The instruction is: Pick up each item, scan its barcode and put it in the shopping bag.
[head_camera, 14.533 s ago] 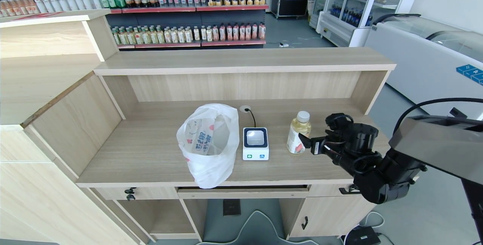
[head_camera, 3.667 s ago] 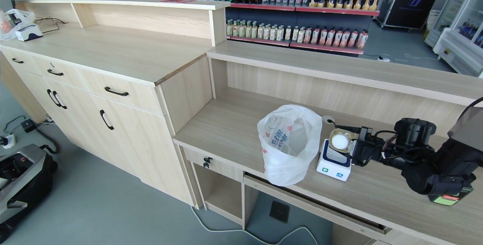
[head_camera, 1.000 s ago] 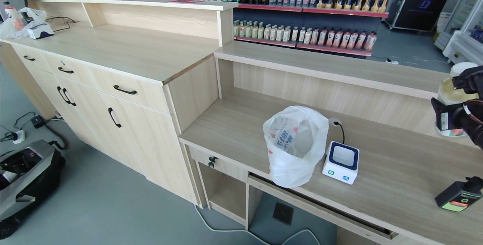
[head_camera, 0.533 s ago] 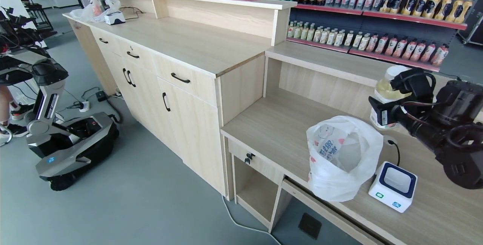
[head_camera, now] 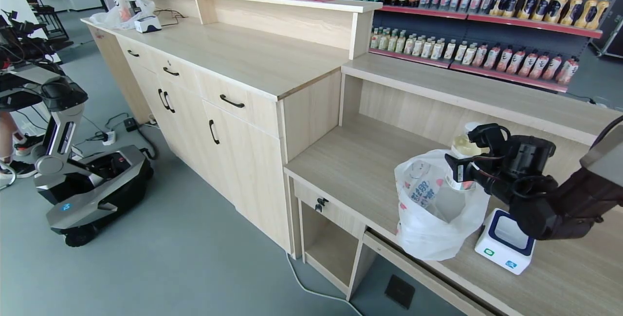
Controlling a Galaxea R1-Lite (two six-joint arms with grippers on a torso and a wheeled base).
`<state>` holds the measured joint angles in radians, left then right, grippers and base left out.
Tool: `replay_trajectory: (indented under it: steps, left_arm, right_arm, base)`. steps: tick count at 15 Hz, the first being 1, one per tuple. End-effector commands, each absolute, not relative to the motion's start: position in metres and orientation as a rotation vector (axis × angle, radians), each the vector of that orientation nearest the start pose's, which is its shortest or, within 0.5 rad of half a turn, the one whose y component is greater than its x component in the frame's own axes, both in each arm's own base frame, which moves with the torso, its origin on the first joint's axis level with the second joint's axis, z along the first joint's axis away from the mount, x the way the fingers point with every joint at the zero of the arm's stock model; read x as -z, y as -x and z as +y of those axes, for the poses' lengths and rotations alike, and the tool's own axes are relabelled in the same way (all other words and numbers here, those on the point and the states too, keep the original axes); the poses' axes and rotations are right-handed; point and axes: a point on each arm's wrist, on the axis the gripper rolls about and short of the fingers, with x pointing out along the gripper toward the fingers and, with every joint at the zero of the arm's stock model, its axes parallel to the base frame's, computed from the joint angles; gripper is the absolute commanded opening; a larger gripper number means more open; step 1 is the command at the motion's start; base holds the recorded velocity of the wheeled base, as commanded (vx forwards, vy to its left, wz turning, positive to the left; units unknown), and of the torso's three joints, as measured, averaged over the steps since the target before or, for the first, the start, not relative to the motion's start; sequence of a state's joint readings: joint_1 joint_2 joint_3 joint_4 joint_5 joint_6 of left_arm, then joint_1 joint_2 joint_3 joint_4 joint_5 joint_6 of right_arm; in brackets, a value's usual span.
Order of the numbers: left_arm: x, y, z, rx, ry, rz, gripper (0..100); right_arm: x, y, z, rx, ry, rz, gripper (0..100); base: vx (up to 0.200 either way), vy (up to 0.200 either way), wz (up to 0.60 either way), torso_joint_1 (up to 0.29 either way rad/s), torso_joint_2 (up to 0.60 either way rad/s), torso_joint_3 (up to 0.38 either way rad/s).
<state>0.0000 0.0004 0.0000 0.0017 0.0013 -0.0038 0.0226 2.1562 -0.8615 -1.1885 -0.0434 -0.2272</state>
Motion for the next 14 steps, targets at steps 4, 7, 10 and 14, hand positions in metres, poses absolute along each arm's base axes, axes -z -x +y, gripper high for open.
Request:
replay_trajectory:
  steps: [4, 7, 10, 14]
  left_arm:
    - [-0.075, 0.023, 0.000, -0.002, 0.005, 0.002, 100]
    - [-0.075, 0.023, 0.000, -0.002, 0.005, 0.002, 100]
    - [-0.075, 0.023, 0.000, -0.002, 0.005, 0.002, 100]
    - [-0.075, 0.023, 0.000, -0.002, 0.005, 0.002, 100]
  right_arm:
    - [-0.047, -0.412, 0.016, -0.025, 0.209, 0.150, 0]
    - [-0.031, -0.433, 0.021, -0.049, 0.176, 0.107, 0]
    - [-0.018, -0.449, 0.021, -0.055, 0.173, 0.100, 0]
    - [-0.005, -0.462, 0.021, -0.077, 0.143, 0.082, 0]
  base:
    - [0.000, 0.000, 0.00, 0.000, 0.00, 0.000]
    - [0.000, 0.000, 0.00, 0.000, 0.00, 0.000]
    - [0.000, 0.000, 0.00, 0.000, 0.00, 0.000]
    - [0.000, 0.000, 0.00, 0.000, 0.00, 0.000]
